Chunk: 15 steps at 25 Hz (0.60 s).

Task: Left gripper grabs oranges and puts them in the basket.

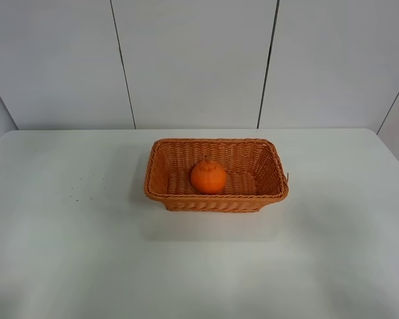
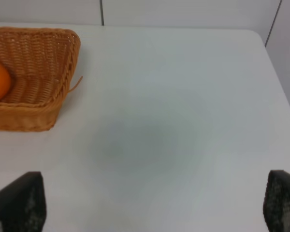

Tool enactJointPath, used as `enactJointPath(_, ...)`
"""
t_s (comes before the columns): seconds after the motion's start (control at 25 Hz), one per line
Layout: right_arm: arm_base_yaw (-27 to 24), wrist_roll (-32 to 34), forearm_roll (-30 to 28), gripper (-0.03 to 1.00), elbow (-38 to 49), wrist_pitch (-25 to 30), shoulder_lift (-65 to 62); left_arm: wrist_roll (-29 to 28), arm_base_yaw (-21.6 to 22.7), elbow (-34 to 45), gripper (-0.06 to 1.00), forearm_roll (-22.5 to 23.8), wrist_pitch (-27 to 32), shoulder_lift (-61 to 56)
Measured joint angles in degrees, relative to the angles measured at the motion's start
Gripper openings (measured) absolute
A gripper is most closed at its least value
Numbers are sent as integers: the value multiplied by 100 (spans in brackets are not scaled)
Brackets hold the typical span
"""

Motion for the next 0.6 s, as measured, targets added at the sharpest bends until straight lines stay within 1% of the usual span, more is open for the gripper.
enactJointPath(0.12, 0, 0, 0, 69, 0, 0, 0, 3, 0, 378, 84, 4, 120, -815)
enactJointPath(0.24, 0, 0, 0, 69, 0, 0, 0, 6, 0, 650, 84, 4, 381, -1417)
enactJointPath(0.6, 0, 0, 0, 69, 0, 0, 0, 53, 0, 1054, 83, -54, 1419, -2710)
